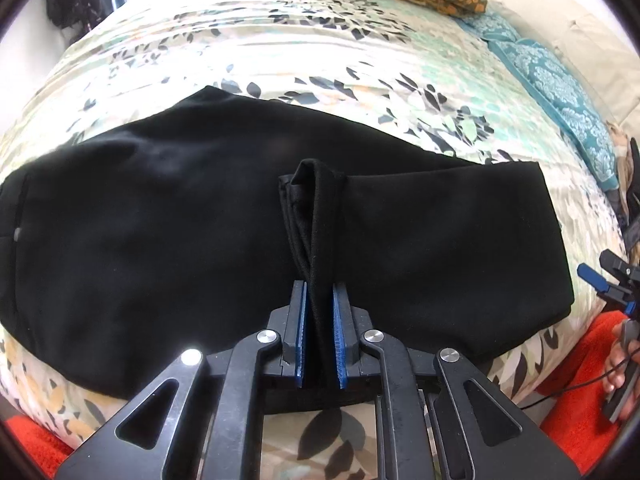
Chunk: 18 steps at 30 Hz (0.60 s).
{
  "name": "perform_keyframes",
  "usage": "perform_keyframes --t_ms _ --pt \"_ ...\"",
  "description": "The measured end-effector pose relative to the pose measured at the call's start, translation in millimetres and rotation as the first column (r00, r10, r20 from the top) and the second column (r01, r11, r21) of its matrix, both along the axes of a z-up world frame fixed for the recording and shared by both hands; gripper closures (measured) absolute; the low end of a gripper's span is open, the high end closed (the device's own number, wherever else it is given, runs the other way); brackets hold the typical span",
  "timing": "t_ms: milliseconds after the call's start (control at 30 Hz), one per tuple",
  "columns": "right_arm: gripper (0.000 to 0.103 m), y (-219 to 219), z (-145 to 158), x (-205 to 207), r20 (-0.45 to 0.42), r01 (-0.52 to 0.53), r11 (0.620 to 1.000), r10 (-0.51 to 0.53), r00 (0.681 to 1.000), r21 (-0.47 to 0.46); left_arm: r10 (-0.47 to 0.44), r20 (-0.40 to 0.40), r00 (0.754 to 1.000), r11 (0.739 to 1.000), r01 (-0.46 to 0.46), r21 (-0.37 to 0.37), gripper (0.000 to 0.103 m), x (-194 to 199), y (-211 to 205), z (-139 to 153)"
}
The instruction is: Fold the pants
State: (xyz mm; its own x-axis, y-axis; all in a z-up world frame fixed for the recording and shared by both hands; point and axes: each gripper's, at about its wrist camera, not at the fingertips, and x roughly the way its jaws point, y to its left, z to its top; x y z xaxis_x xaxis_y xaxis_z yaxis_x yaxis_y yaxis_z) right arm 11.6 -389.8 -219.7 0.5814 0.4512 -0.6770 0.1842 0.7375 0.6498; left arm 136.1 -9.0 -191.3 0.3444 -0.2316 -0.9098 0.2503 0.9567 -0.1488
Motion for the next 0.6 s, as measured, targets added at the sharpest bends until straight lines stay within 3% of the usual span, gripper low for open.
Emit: perform_keyframes --t_ms 167,300,333,367,467,533,600 --pt "0.02 19 -26 12 -0.048 -0.089 0.986 0.097 0.994 0.142 0.006 0.005 1.0 1.0 -0.006 0.023 0.092 -2 5 -14" --pt "0.026 42 -39 23 -0.101 -0.154 0.982 0.165 0.981 0.107 0.002 0.012 1.0 0.999 -0.002 0.042 0.091 -1 2 -15" --pt "0.036 45 -38 24 -0.111 -0.167 0.982 0.176 0.978 0.083 0.003 0.008 1.0 0.999 -0.003 0.036 0.091 -1 4 -16" --pt "0.063 46 -37 25 -0.126 -0.177 0.982 0.183 0.975 0.058 0.005 0.003 1.0 1.0 -0.005 0.027 0.09 0 5 -16" --pt "0.08 46 -19 20 -0.08 -0.166 0.985 0.169 0.982 0.052 0.011 -0.016 1.0 1.0 -0.011 -0.014 0.089 -1 6 -14" --pt "0.083 44 4 12 -0.019 -0.155 0.987 0.156 0.988 0.048 -0.006 -0.017 1.0 1.0 0.005 -0.026 0.089 -6 0 -8" --pt "0.084 39 10 5 -0.009 -0.141 0.99 0.141 0.99 0.032 -0.058 -0.003 0.998 0.998 0.058 0.01 0.088 -13 -11 -9"
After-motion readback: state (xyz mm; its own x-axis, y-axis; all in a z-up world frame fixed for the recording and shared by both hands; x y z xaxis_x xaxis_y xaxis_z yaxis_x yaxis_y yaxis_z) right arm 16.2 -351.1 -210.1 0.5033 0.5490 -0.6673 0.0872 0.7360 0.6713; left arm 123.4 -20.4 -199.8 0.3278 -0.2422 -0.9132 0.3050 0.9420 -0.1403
